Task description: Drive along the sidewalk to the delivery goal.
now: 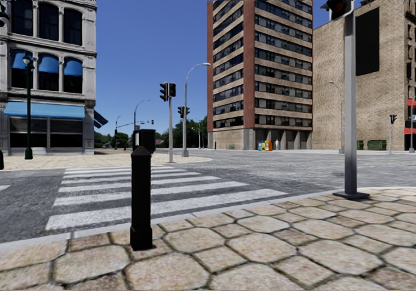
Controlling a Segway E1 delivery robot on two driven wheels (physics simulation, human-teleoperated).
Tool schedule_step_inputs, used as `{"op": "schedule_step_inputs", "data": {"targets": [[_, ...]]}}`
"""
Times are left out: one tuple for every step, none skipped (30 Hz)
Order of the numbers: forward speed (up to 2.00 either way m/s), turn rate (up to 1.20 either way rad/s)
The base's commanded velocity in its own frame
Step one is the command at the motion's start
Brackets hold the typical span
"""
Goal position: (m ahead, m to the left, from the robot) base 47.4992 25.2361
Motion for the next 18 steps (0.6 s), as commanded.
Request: {"op": "schedule_step_inputs", "data": {"targets": [[1.10,0.00],[1.10,0.00],[1.10,0.00],[1.10,0.00],[1.10,0.00],[1.10,0.00],[1.10,0.00],[1.10,0.00],[1.10,0.00],[1.10,0.00],[1.10,0.00],[1.10,0.00],[1.10,0.00],[1.10,0.00],[1.10,0.00],[1.10,0.00],[1.00,-0.17],[0.93,-0.26]]}}
